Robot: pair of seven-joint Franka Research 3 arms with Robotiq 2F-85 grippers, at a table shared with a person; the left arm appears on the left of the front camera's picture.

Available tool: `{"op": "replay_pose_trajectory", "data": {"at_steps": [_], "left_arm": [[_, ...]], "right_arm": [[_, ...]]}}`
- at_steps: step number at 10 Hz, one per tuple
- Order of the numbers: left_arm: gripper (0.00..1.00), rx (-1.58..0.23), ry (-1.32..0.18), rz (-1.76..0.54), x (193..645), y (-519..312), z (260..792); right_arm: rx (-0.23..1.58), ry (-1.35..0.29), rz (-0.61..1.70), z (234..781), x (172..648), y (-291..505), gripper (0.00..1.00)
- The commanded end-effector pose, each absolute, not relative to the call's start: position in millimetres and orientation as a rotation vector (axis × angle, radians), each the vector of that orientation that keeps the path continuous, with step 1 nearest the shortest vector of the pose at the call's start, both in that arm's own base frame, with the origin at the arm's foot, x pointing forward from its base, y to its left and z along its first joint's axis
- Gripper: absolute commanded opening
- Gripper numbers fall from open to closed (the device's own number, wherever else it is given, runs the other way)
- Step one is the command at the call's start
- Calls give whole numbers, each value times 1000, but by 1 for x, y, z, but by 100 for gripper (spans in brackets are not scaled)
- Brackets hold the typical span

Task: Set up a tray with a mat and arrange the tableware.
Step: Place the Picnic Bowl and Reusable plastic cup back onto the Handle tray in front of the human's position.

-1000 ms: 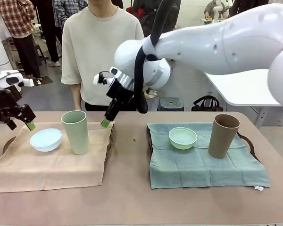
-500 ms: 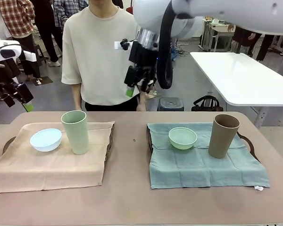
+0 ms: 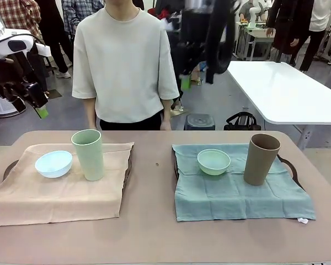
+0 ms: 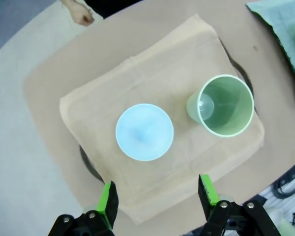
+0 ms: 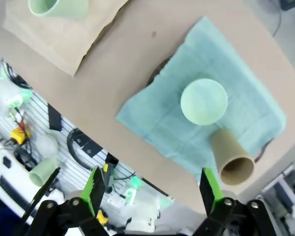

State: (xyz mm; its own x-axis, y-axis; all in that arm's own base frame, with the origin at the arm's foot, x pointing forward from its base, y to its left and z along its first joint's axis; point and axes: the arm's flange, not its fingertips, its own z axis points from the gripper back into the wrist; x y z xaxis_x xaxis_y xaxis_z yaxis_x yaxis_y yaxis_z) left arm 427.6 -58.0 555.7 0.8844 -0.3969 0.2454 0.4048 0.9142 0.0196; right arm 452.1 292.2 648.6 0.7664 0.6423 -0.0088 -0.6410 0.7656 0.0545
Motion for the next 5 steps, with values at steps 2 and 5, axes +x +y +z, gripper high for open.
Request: {"op": "replay_pose_trajectory", "data": {"at_steps": [2,5], "left_arm": [[86,-42,-222,-369,427,-42,552],[86,-35,-246,-405,428,-54,555]], "right_arm": [[109,-11,682,634,440,247,100],[68,6,662,662,450,271,100]]}}
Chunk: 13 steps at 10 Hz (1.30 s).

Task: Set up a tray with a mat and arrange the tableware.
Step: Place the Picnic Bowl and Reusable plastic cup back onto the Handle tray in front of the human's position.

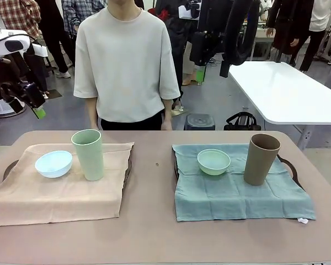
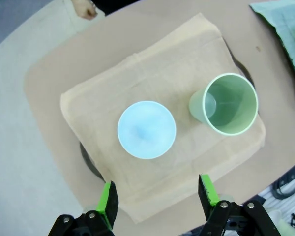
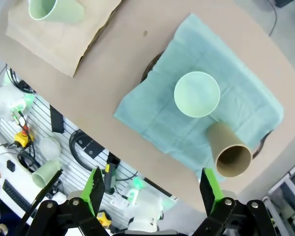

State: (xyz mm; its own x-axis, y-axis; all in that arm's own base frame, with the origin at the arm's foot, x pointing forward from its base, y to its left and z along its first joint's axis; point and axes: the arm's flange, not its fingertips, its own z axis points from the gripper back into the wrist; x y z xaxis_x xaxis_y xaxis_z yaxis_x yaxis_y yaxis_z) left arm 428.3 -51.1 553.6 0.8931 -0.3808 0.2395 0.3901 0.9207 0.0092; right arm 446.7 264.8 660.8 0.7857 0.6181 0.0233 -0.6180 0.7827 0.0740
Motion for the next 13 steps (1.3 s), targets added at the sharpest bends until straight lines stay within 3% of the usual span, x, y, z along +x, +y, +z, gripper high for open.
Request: {"op": "replay_pose_trajectory", "data": {"at_steps": [1,13], "left_arm": [[86,-35,-246,-405,428,-54,555],[86,-35,-246,-405,428,-54,555]], "right_arm": [[68,6,662,662,450,271,100],[68,6,662,662,450,271,100]]}}
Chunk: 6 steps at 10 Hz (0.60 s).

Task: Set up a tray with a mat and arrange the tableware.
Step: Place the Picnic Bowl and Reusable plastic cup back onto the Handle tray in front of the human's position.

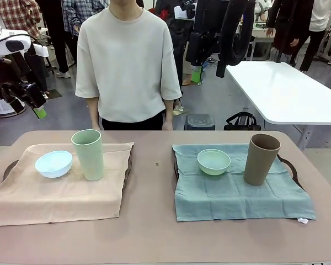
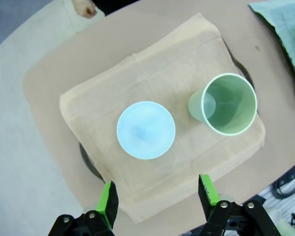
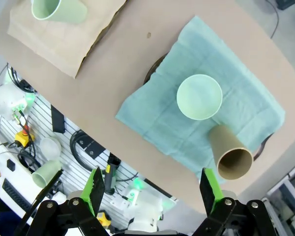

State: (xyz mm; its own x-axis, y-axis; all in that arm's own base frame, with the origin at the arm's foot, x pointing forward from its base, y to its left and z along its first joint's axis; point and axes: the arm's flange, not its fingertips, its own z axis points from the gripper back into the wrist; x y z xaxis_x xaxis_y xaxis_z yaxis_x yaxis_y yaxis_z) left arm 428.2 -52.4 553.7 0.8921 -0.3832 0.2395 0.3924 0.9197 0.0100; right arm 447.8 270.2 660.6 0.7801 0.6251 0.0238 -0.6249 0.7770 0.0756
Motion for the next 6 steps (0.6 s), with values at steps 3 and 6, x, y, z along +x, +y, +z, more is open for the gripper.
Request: {"op": "replay_pose_trajectory", "data": {"at_steps": [3,6], "left_arm": [[86,-72,-194,-407,431,-47,552],[86,-173,-108,-401,435,-23,540]], "right_arm": [[63,168,620,629,457,242,100],[212,287,443,593,460,167,100]]}}
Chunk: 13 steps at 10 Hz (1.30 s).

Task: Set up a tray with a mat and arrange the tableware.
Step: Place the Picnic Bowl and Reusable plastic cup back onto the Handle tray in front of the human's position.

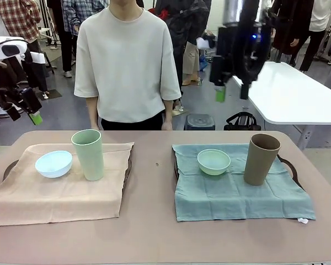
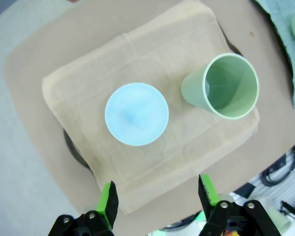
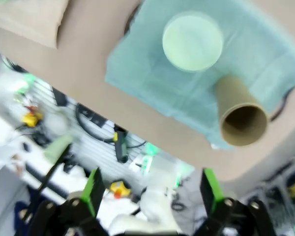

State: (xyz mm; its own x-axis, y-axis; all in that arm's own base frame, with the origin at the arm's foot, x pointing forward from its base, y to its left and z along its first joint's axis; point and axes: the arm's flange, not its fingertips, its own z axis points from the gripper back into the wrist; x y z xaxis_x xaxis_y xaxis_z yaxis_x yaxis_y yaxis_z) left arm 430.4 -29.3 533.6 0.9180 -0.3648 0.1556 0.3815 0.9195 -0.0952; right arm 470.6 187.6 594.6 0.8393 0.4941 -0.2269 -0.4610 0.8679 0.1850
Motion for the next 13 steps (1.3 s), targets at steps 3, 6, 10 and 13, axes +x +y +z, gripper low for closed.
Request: {"op": "replay_pose_trajectory", "data": {"at_steps": [3,6,10,13], "left_arm": [[86,-214,-20,-382,438,-13,515],[86,-256,-30,-370,442,-7,513],[86,-617,-86,-189,453,37,541],[86,-817,29,-61,449,98,540]], "right_arm": [[335,310,301,557,449,95,100],[400,327,225,523,413,41,100],[899,82,114,555,406,-69,100],[1089,30,66,554,392,-119,100]]}}
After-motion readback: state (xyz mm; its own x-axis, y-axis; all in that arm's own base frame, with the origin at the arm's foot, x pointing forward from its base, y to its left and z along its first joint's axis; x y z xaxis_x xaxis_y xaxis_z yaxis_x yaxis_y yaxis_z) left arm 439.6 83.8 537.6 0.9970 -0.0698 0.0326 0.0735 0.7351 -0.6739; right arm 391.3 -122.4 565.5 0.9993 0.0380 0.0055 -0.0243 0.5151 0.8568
